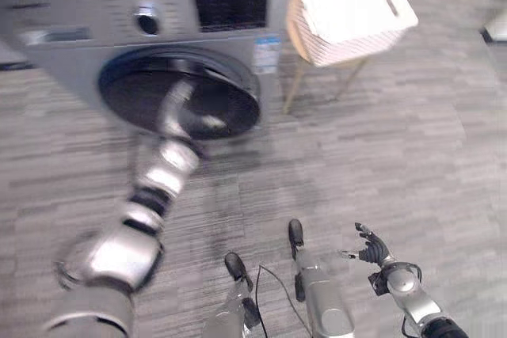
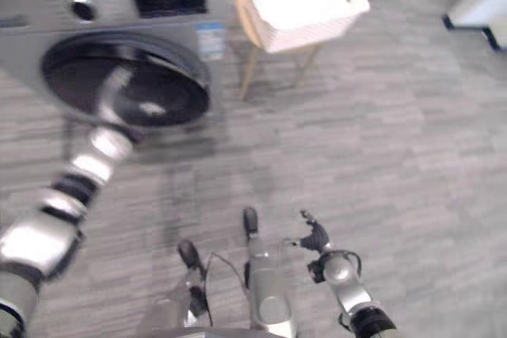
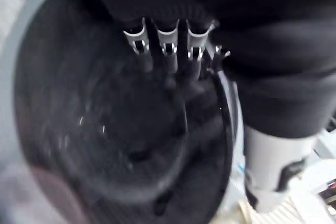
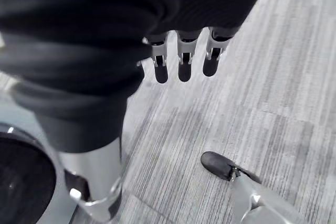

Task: Grab the laundry basket,head to the washer,open it,put in the laundry and shut it.

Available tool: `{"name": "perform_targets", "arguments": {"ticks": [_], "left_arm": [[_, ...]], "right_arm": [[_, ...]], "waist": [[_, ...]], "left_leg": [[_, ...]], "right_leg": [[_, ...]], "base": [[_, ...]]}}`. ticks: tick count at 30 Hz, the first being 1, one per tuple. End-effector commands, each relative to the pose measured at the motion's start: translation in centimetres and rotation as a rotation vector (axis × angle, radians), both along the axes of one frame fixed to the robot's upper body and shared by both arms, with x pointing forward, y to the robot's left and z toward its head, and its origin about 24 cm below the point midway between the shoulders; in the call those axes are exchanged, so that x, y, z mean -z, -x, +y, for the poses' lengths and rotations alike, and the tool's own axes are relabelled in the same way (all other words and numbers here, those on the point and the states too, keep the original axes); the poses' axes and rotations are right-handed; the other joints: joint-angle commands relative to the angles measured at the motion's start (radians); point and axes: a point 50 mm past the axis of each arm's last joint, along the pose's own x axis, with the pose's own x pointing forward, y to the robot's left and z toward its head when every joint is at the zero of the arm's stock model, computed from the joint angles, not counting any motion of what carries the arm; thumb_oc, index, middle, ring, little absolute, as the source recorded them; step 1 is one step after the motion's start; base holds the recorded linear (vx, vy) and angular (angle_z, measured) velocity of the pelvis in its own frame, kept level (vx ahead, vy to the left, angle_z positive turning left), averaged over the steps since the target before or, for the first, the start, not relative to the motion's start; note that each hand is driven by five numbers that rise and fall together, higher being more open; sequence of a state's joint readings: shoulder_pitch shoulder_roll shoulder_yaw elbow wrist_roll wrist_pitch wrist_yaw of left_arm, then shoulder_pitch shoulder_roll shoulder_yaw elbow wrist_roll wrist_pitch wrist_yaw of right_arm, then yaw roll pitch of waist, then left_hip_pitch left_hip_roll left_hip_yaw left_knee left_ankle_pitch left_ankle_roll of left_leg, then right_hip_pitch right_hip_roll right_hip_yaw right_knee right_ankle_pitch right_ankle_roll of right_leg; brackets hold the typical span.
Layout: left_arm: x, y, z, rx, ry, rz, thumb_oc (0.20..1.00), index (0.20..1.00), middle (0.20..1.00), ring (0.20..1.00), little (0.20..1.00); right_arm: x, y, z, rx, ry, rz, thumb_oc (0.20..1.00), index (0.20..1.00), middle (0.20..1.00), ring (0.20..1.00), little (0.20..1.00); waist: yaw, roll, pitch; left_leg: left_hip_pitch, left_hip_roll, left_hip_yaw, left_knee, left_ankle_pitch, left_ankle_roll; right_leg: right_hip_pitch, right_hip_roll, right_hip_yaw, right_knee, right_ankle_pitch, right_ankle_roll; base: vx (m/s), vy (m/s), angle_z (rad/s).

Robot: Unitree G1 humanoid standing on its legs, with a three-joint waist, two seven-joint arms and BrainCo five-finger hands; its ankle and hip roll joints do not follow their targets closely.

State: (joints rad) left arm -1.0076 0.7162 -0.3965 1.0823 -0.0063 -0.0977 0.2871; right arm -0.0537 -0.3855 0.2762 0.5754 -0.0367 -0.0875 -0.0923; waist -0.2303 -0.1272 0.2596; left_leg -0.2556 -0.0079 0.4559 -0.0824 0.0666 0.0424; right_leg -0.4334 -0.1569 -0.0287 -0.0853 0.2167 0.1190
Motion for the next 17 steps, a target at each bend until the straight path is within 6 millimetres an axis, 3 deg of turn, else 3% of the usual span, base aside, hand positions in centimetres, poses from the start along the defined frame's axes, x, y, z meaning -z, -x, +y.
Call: {"name": "perform_targets", "arguments": {"ticks": [1, 3, 6, 7, 8, 10, 15, 17], "left_arm": [[3.5, 0.9, -0.5, 0.016, 0.098, -0.015, 1.0, 1.0, 1.0, 1.0, 1.0], [4.5, 1.4, -0.5, 0.018, 0.127, -0.014, 1.0, 1.0, 1.0, 1.0, 1.0], [11.4, 4.9, -2.3, 0.086, 0.253, 0.077, 1.0, 1.0, 1.0, 1.0, 1.0], [15.2, 7.6, -3.6, 0.115, 0.358, 0.14, 1.0, 1.0, 1.0, 1.0, 1.0], [17.0, 9.1, -3.9, 0.107, 0.419, 0.173, 1.0, 1.0, 1.0, 1.0, 1.0], [22.5, 15.1, -4.6, 0.061, 0.599, 0.318, 1.0, 1.0, 1.0, 1.0, 1.0], [28.9, 23.1, -4.6, -0.091, 0.764, 0.594, 1.0, 1.0, 1.0, 1.0, 1.0], [29.9, 24.4, -4.5, -0.126, 0.788, 0.648, 1.0, 1.0, 1.0, 1.0, 1.0]], "right_arm": [[-1.0, -0.2, -3.0, 0.067, 0.047, -0.046, 1.0, 1.0, 1.0, 1.0, 1.0], [-0.7, 0.2, -3.1, 0.078, 0.041, -0.033, 1.0, 1.0, 1.0, 1.0, 1.0], [0.8, 2.0, -3.8, 0.119, 0.048, 0.038, 1.0, 1.0, 1.0, 1.0, 1.0], [1.2, 2.5, -3.9, 0.133, 0.046, 0.063, 1.0, 1.0, 1.0, 1.0, 1.0], [1.3, 2.5, -3.8, 0.139, 0.044, 0.069, 1.0, 1.0, 1.0, 1.0, 1.0], [1.2, 2.4, -4.1, 0.174, 0.031, 0.065, 1.0, 1.0, 1.0, 1.0, 1.0], [1.6, 2.6, -4.1, 0.199, 0.009, 0.08, 1.0, 1.0, 1.0, 1.0, 1.0], [2.0, 2.9, -4.0, 0.204, 0.003, 0.103, 1.0, 1.0, 1.0, 1.0, 1.0]], "waist": [[0.045, 0.048, -0.009], [0.051, 0.049, -0.009], [0.084, 0.064, -0.035], [0.108, 0.072, -0.05], [0.119, 0.077, -0.057], [0.172, 0.09, -0.083], [0.234, 0.106, -0.139], [0.245, 0.107, -0.156]], "left_leg": [[-0.011, 0.039, -0.178, -0.005, -0.038, -0.059], [-0.003, 0.04, -0.179, -0.005, -0.04, -0.06], [0.043, 0.031, -0.201, -0.005, -0.054, -0.061], [0.065, 0.027, -0.214, -0.005, -0.059, -0.061], [0.078, 0.026, -0.222, -0.005, -0.061, -0.061], [0.13, 0.025, -0.256, -0.005, -0.063, -0.062], [0.192, 0.028, -0.306, -0.005, -0.061, -0.065], [0.21, 0.031, -0.316, -0.005, -0.061, -0.067]], "right_leg": [[0.051, -0.001, -0.001, 0.067, -0.068, 0.093], [0.06, -0.002, -0.005, 0.065, -0.071, 0.092], [0.123, -0.007, -0.035, 0.055, -0.093, 0.083], [0.163, -0.002, -0.049, 0.046, -0.105, 0.076], [0.183, 0.001, -0.057, 0.041, -0.111, 0.073], [0.268, 0.008, -0.087, 0.025, -0.135, 0.059], [0.363, 0.024, -0.126, 0.016, -0.171, 0.042], [0.385, 0.027, -0.135, 0.015, -0.181, 0.038]], "base": [[0.04, -0.056, -0.3], [0.03, -0.047, -0.3], [0.07, -0.086, -0.02], [0.09, -0.117, 0.64], [0.14, -0.153, 0.87], [0.12, -0.158, 0.83], [0.05, -0.114, 0.47], [0.05, -0.08, 0.15]]}}
